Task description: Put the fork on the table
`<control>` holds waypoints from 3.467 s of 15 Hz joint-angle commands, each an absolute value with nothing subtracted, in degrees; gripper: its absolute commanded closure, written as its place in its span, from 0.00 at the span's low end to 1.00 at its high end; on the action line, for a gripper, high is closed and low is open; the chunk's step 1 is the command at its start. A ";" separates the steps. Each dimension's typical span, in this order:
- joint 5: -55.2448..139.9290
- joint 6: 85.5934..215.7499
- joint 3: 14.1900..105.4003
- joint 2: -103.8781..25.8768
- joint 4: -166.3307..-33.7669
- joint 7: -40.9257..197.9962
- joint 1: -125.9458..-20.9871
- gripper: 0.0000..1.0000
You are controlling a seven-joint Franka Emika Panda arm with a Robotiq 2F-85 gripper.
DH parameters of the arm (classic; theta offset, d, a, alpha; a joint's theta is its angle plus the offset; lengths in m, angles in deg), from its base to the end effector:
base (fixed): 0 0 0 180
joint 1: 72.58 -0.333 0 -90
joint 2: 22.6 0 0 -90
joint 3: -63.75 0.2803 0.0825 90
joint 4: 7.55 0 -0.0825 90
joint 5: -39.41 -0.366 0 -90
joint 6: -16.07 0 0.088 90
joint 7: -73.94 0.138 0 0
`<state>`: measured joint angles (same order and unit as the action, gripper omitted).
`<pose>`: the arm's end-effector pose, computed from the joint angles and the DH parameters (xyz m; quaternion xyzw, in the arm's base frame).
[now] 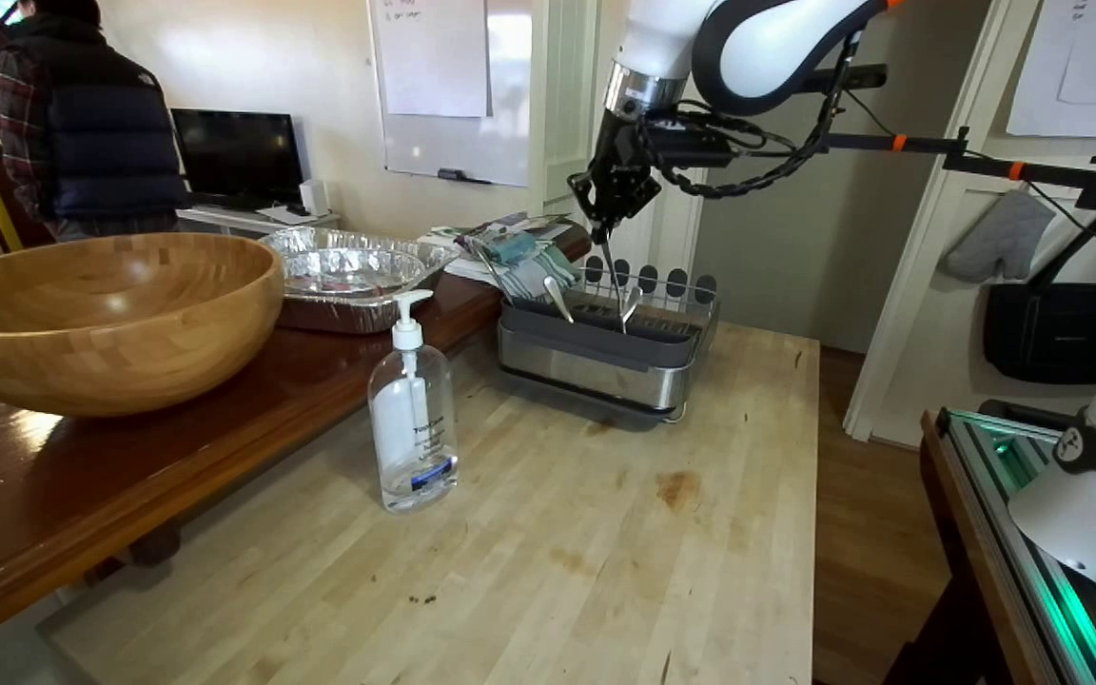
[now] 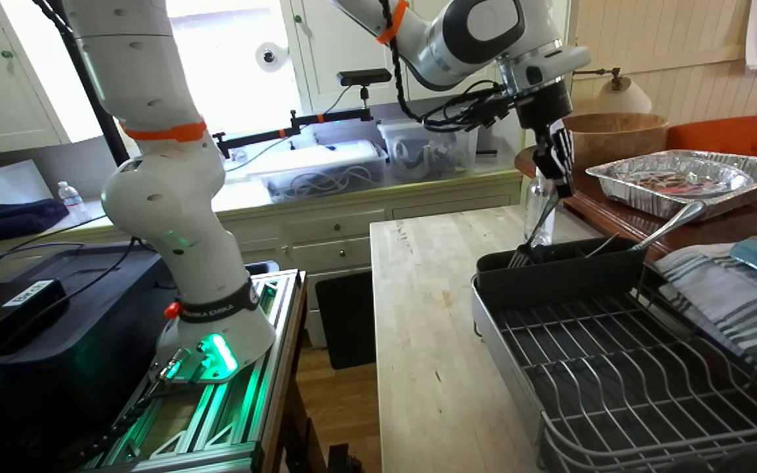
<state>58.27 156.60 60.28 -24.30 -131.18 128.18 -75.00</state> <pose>0.5586 -0.0166 0.3572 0.9179 -0.3547 0.1707 0.0497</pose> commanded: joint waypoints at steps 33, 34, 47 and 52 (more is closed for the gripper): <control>62.85 156.13 71.28 -9.77 -139.62 128.08 -74.23 0.36; 61.82 155.96 71.16 -9.44 -139.93 127.30 -74.22 0.28; 50.61 137.43 68.44 -4.41 -139.73 105.64 -72.04 0.00; 50.94 131.41 68.50 -3.00 -139.87 101.40 -70.99 0.00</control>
